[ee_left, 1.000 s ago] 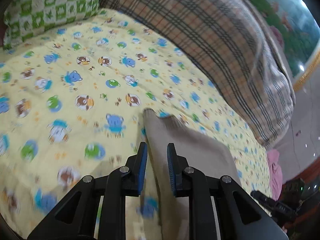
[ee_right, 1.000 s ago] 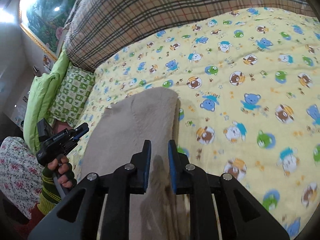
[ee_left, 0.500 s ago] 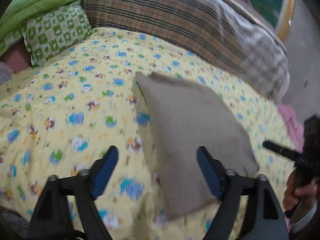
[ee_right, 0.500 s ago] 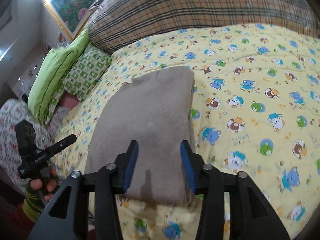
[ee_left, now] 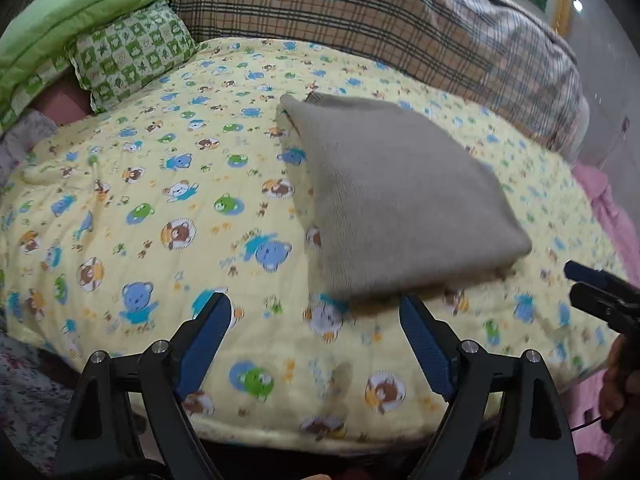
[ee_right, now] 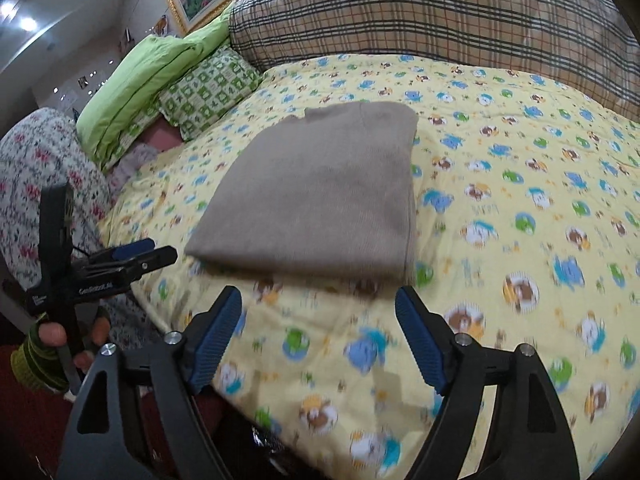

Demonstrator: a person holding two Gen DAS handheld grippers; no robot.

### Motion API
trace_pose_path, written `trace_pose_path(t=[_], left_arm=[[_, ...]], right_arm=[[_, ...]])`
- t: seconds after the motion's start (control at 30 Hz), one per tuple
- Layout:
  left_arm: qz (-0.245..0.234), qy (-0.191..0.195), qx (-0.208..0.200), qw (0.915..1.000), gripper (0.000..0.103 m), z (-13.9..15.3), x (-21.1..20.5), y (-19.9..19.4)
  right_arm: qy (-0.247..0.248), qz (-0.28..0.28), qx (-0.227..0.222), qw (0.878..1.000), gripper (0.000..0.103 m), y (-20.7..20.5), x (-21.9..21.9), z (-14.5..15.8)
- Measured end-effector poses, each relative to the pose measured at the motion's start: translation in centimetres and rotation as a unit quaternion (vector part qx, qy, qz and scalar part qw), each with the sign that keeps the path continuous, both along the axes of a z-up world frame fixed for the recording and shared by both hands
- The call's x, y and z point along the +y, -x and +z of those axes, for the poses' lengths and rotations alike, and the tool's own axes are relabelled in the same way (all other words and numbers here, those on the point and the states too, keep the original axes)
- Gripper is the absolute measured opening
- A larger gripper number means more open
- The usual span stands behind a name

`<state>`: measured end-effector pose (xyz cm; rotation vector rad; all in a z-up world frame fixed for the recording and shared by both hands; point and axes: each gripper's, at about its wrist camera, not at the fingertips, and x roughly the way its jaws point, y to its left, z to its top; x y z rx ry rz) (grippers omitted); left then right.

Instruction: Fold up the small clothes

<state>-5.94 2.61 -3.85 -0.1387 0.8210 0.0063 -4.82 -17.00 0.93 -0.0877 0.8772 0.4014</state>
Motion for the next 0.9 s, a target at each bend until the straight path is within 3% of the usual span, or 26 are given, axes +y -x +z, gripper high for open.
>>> trace_pose_path(t=[0.37, 0.6, 0.9], left_arm=[[-0.016, -0.038, -0.008, 0.9991, 0.092, 0.9, -2.1, 0.5], [-0.006, -0.023, 0.005, 0.9997, 0.092, 0.0, -1.3, -0.6], [0.002, -0.041, 0.029, 0.9987, 0.093, -0.7, -1.1, -1.5]], right_arm=[[-0.008, -0.023, -0.006, 1.0, 0.086, 1.4, -0.5, -0.2], [0.0, -0.027, -0.011, 1.0, 0.087, -0.2, 0.7, -1.0], [0.01, -0.032, 0.009, 0.999, 0.087, -1.1, 1.5, -2.4]])
